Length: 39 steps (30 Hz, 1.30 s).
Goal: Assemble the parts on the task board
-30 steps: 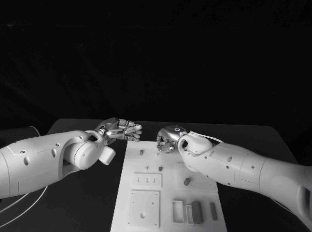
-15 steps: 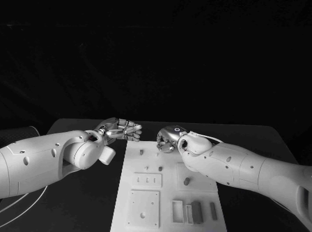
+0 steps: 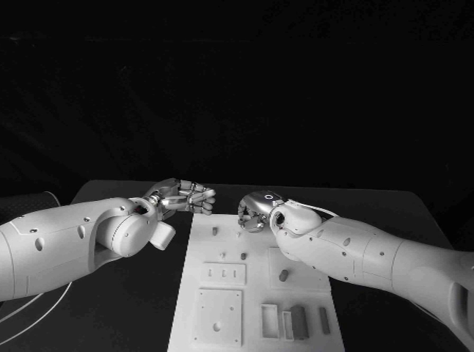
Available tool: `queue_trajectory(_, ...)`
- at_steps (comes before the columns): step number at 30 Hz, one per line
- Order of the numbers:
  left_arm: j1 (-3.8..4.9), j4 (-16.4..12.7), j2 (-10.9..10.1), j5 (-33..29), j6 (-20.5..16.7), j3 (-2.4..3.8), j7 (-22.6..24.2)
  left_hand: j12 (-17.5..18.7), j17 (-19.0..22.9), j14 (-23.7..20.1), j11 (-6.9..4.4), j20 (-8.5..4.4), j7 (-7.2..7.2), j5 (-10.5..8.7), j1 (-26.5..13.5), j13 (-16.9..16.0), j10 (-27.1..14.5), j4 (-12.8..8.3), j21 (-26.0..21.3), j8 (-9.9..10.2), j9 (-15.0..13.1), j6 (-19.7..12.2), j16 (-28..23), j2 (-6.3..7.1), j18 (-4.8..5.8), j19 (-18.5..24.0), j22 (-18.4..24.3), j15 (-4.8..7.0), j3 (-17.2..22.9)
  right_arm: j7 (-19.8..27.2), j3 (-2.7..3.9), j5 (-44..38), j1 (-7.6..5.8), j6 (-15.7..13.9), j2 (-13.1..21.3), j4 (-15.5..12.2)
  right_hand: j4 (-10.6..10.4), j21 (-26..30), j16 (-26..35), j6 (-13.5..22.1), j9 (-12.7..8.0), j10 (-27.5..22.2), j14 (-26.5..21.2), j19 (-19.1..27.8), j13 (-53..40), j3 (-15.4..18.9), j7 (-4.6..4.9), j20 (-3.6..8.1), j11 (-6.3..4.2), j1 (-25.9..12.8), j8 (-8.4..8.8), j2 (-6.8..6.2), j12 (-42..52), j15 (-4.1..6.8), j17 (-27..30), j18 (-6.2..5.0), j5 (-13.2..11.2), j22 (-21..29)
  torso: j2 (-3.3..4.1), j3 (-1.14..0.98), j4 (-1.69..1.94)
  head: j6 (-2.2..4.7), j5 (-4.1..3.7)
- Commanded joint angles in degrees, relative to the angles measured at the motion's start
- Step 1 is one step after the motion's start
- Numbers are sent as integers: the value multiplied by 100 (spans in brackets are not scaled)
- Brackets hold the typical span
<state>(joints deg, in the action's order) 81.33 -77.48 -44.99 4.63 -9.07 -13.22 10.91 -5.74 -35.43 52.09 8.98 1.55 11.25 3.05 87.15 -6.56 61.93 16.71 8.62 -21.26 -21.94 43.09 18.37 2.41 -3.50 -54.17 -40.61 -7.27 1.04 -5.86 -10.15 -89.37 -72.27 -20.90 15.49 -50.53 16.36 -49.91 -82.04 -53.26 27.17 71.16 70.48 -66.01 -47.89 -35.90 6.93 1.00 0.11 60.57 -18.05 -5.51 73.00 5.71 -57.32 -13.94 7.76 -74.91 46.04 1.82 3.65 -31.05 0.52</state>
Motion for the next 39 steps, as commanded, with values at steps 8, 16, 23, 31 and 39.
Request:
queue_trajectory(8, 13, -9, 15, 11, 11, 6, 48, 21, -12, 22, 5, 33, 57, 10, 47, 7, 46, 0, -41, 22, 8, -16, -43, -8, -108, 1, 0, -36, -40, 12, -12, -30, 7, 127, -3, -39, 12, 6, 17, 12, 0, 8, -11, 13, 1, -10, 7, 14, 43, 1, 24, -54, -26, -35, -7, -106, -25, -99, -1, -1, -4, -20, 9)
queue_trajectory(16, 14, -7, 13, 11, 12, 6, 48, 23, -14, 22, 5, 33, 57, 10, 51, 7, 48, -1, -41, 23, 8, -15, -46, -8, -109, 0, 0, -36, -40, -1, -20, -30, 7, 144, 14, -58, 13, 5, 12, -17, 10, 9, -4, 13, 1, -7, 3, 11, 40, 4, 11, -49, -24, -38, -17, -106, -29, -101, -2, 0, -5, -26, 2)
queue_trajectory(23, 14, 4, 26, 11, 18, 6, 49, 24, -16, 23, 5, 33, 57, 10, 53, 7, 49, 0, -42, 23, 8, -15, -47, -8, -109, 0, -1, -36, -41, -28, -26, -40, 7, 105, 15, -48, 13, 5, 12, -23, 12, 9, -4, 13, 1, -6, 2, 10, 39, 4, 9, -48, -24, -38, -17, -106, -30, -101, -1, 0, -7, -28, -1)
queue_trajectory(31, 14, 5, 25, 11, 15, 6, 46, 27, -19, 24, 5, 34, 58, 10, 55, 7, 50, 0, -43, 24, 8, -16, -51, -10, -109, -1, -1, -37, -42, -41, -29, -45, 8, 97, 11, -22, 14, 5, 10, -28, 14, 9, -2, 14, 0, -5, 1, 9, 38, 6, 8, -50, -23, -38, -18, -106, -30, -102, -1, 1, 0, -34, -12)
queue_trajectory(39, 14, 13, 33, 11, 16, 6, 44, 30, -21, 24, 5, 34, 58, 10, 57, 7, 51, 0, -44, 24, 8, -16, -54, -9, -108, -1, -1, -37, -44, -50, -30, -33, 8, 4, 10, -25, 12, 5, 13, -25, 15, 9, -9, 15, 1, -1, 1, 8, 38, 3, 11, -58, -24, -38, -6, -106, -31, -102, 1, 1, -1, -25, -7)
